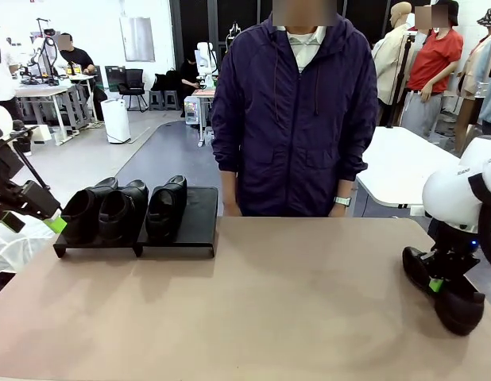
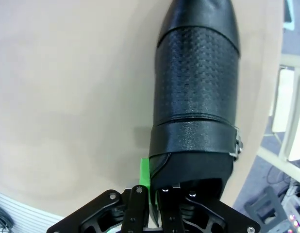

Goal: Organize the shoes by placing them on the stand.
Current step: Pick up one Shoe and place it in the middle of the table.

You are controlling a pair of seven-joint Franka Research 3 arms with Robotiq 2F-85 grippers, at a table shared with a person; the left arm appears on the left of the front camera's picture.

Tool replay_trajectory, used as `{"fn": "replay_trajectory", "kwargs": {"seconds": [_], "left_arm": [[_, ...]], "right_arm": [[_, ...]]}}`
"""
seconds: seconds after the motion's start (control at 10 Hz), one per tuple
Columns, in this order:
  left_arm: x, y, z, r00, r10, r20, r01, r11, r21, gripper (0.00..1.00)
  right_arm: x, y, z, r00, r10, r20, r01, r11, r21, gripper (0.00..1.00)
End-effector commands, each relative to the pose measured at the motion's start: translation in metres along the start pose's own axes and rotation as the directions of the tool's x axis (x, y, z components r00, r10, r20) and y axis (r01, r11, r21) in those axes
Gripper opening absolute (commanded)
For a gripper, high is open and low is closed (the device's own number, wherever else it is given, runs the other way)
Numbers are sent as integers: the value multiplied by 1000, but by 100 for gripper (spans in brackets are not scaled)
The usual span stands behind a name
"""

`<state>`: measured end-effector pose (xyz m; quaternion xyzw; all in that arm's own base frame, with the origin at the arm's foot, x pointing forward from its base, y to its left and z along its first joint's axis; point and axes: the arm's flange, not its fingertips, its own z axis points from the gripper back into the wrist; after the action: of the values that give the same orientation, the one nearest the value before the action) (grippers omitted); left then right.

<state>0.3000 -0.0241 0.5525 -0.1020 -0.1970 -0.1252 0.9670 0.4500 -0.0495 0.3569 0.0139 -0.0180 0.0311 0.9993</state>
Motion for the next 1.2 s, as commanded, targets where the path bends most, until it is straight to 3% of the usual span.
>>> {"fn": "replay_trajectory", "kwargs": {"seconds": [0.0,0.4,0.6,0.7,1.1], "left_arm": [[1,2,3,1000,-13,-11,13,1000,0,100],[1,2,3,1000,-13,-11,13,1000,0,100],[1,2,3,1000,-13,-11,13,1000,0,100],[1,2,3,1000,-13,-11,13,1000,0,100],[1,2,3,1000,-13,-11,13,1000,0,100]], "right_arm": [[-13,-2,51,996,-45,73,48,998,-46,0],[-64,19,157,963,-192,189,204,978,-49,0],[-68,7,164,939,-269,216,279,960,-20,0],[-66,15,166,962,-196,190,199,980,6,0],[-69,15,165,958,-224,182,226,974,10,0]]}}
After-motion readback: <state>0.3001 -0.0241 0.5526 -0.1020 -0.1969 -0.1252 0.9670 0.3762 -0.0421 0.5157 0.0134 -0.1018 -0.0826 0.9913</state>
